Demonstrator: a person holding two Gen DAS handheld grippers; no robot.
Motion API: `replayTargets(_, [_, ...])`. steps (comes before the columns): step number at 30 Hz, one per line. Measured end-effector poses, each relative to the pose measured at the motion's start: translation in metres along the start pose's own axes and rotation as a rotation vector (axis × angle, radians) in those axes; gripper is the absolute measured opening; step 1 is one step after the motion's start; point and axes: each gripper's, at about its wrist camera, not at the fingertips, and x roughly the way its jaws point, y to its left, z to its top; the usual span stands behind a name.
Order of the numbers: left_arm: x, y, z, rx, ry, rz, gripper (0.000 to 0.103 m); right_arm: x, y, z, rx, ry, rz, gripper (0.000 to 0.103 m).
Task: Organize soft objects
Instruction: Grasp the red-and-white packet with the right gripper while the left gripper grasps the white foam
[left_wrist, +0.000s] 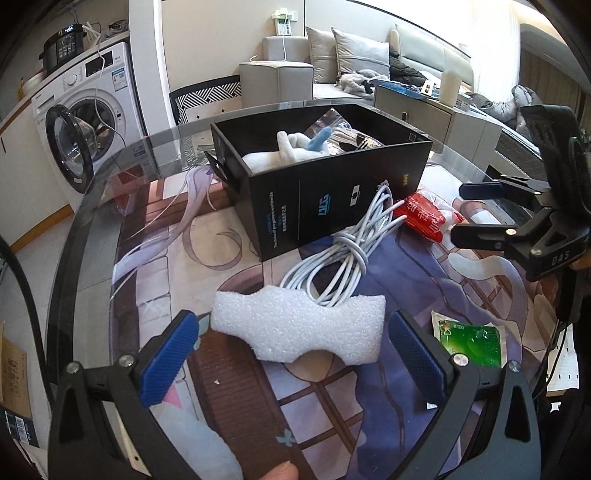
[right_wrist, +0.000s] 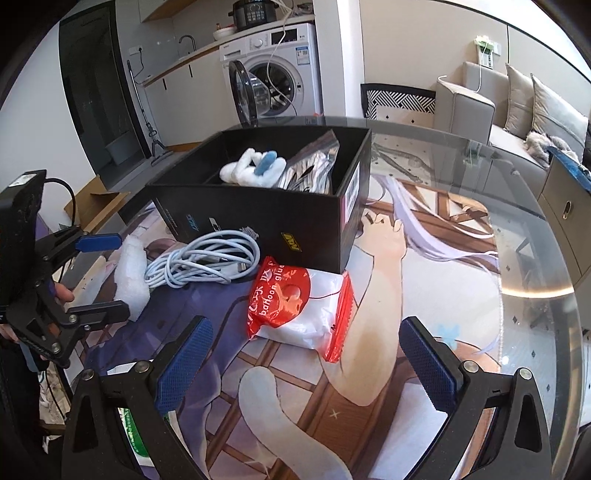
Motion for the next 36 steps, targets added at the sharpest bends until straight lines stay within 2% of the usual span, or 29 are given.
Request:
replayTargets(6, [0.000, -0.001, -0.001, 0.008, 0.005, -0.008, 0.103, 0.016, 0.001, 0.004, 0.010, 0.046, -0.025, 0.102])
replayTargets(14, [0.000, 0.000, 0.000, 0.008, 0.006, -0.003, 0.103, 0.026, 0.000, 0.012, 0.003, 0.053, -0.041, 0.101])
replayTargets(17, [0.002, 0.001, 0.000, 0.007, 0.010, -0.006, 0.103, 0.028, 0.002, 0.015, -0.002, 0.056, -0.040, 0.095])
replayTargets(19, [0.002, 0.001, 0.000, 0.006, 0.012, -0.009, 0.103, 0.028, 0.002, 0.015, -0.003, 0.056, -0.040, 0.085])
replayTargets(23, [0.003, 0.002, 0.000, 0.003, 0.013, -0.014, 0.103, 0.027, 0.004, 0.016, -0.017, 0.049, -0.039, 0.074])
replayTargets(25, [0.004, 0.003, 0.000, 0.002, 0.015, -0.013, 0.103, 0.023, 0.007, 0.012, -0.030, 0.048, -0.033, 0.064])
replayTargets(28, [0.004, 0.004, 0.000, -0.004, 0.015, -0.019, 0.103, 0.021, 0.009, 0.010, -0.053, 0.045, -0.049, 0.059])
replayTargets(36, [0.006, 0.009, -0.001, -0.017, 0.019, -0.030, 0.103, 0.016, 0.008, 0.007, -0.045, 0.041, -0.046, 0.059])
